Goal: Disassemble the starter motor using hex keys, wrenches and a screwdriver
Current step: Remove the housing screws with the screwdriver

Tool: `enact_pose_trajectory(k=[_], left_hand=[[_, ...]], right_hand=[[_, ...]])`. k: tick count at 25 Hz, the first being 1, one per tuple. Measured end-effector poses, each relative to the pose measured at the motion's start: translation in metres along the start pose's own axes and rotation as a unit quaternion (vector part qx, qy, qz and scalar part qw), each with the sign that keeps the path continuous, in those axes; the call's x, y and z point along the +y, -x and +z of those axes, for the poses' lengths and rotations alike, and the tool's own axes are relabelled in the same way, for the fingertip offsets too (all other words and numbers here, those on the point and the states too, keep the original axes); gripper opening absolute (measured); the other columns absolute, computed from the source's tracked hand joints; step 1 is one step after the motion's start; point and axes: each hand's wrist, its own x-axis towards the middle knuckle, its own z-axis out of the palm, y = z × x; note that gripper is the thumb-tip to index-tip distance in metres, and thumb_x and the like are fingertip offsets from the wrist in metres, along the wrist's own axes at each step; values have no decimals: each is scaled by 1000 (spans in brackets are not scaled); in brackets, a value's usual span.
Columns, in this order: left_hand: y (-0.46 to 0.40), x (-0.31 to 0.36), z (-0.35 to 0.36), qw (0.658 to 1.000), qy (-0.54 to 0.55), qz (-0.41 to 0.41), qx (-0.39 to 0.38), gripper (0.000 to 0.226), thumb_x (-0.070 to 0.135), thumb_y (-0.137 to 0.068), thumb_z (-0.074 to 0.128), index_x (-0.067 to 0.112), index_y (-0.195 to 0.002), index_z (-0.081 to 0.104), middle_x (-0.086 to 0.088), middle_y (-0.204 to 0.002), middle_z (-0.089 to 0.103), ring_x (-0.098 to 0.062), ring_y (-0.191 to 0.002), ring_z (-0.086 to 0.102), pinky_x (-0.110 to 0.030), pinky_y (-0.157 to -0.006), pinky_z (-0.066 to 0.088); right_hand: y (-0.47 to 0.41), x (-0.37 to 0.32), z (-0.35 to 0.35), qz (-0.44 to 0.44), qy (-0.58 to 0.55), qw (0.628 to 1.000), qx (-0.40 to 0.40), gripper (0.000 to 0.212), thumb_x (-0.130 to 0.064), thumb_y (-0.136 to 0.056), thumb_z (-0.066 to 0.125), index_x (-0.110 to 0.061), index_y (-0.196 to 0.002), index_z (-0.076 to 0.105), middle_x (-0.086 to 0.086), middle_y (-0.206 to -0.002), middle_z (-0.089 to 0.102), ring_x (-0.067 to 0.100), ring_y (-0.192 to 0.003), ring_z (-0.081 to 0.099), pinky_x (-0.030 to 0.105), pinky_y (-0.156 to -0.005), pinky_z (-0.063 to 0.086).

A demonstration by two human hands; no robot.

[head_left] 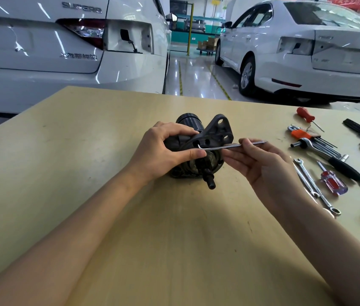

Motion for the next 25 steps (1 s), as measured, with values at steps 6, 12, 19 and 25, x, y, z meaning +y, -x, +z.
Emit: enact_pose_trajectory(k=[6, 12, 19, 25], left_hand=[[0, -1, 2, 1000, 4, 8, 8, 38, 51, -58, 73, 42, -94, 66, 3, -108, 66, 1, -106, 55, -12, -95, 40], [0, 0, 3, 1000, 6, 12, 15, 39, 48, -61, 73, 34, -97, 69, 8, -104, 68, -4, -109, 55, -15, -96, 42], [1, 2, 2, 1000, 2, -3, 21, 35, 28, -67, 84, 25, -100, 72, 10, -104, 69, -5, -110, 54, -14, -96, 40], [-1, 4, 1, 1000, 9, -15, 18, 37, 24, -66, 85, 26, -100, 72, 11, -103, 67, -5, -111, 54, -10, -96, 39]], right_hand=[[4, 9, 2, 37, -47, 998, 24, 7, -2, -94, 51, 0, -89, 54, 19, -80, 72, 25, -80, 73, 27, -66, 58], [14, 18, 6, 81, -100, 990, 59, 13, -3, -93, 53, 0, -81, 57, 16, -77, 73, 20, -75, 74, 23, -58, 57], [20, 21, 10, 133, -143, 977, 81, 12, -2, -93, 52, -1, -82, 57, 14, -72, 72, 17, -68, 73, 21, -54, 56], [17, 20, 10, 103, -131, 982, 87, 9, -2, -92, 55, 0, -83, 57, 15, -74, 72, 18, -71, 73, 22, -56, 57]])
